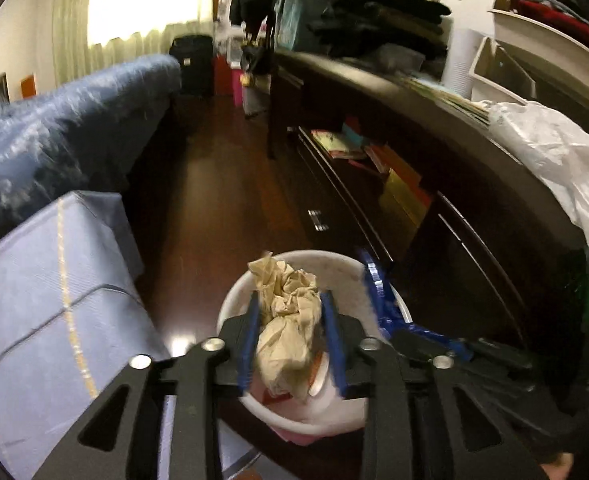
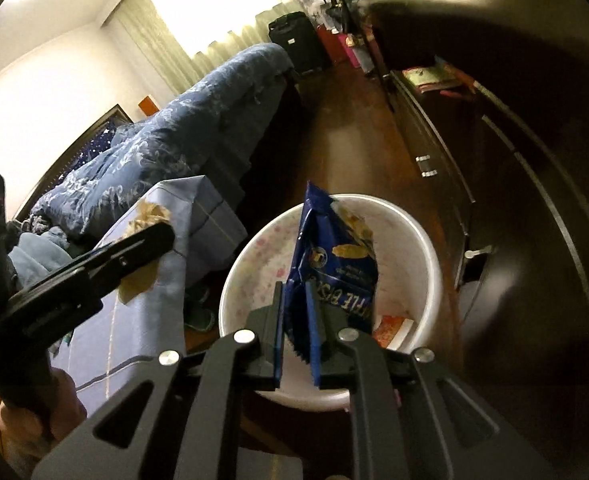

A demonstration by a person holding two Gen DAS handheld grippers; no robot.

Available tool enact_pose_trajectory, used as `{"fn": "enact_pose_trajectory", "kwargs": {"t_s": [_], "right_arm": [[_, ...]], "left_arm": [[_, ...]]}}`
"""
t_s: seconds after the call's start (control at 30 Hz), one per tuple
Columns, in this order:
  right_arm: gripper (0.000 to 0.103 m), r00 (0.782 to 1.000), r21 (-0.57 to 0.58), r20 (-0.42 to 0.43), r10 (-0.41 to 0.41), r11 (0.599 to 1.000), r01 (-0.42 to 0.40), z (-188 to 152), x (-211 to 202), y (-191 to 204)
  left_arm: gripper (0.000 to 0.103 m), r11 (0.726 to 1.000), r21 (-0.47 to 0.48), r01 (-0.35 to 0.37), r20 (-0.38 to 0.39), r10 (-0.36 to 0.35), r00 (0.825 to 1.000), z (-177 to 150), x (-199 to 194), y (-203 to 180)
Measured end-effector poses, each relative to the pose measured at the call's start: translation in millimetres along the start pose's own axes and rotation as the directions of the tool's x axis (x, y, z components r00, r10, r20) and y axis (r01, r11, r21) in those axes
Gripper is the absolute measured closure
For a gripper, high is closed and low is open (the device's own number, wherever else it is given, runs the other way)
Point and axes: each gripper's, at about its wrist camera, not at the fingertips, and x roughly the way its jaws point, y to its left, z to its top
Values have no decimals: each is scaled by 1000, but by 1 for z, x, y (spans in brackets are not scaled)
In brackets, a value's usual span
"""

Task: Collect trash
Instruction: 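Carry the tissue and blue wrapper to the white bin and release both, then return both tools to the table and grasp the wipes pack with the left tool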

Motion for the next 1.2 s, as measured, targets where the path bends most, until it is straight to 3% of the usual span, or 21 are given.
{"fn": "enact_pose_trajectory", "kwargs": {"t_s": [0.03,0.07,0.23,0.43,0.6,0.63,0.67,0.87,1.0,1.13,1.2], "right_arm": [[89,1000,-1,-4,1,1000,-1,1,3,-1],[87,1000,-6,-6,-3,1000,3,1,5,-1],[69,1000,-5,8,-19,1000,19,0,9,-2],[64,998,-44,34,-49,998,50,2,-1,12],[59,996,-120,70,-55,991,63,0,-20,46],[50,996,-142,79,-50,988,60,-2,-25,57],[43,995,-171,90,-37,984,52,-5,-31,72],[34,994,-328,93,53,944,-20,-25,-49,147],[30,991,-441,45,124,893,-92,-48,-47,206],[30,986,-515,-15,164,844,-149,-68,-38,252],[30,983,-545,-45,178,820,-173,-79,-32,274]], "left_arm": [[36,1000,-5,5,-8,-5,1000,1,4,1],[14,1000,-10,10,-5,-10,1000,2,6,3],[12,1000,-29,-6,29,7,1000,5,2,9],[12,998,-50,-45,95,50,994,-2,-33,26],[11,985,-59,-160,141,167,976,-20,-76,44],[11,982,-71,-178,147,186,971,-24,-84,50],[10,971,-93,-219,157,231,960,-33,-97,59],[10,872,-196,-448,121,475,872,-81,-150,119],[10,801,-294,-521,88,566,820,-108,-185,168],[10,692,-371,-619,44,679,733,-130,-219,223],[10,672,-396,-625,28,690,724,-140,-231,245]]}}
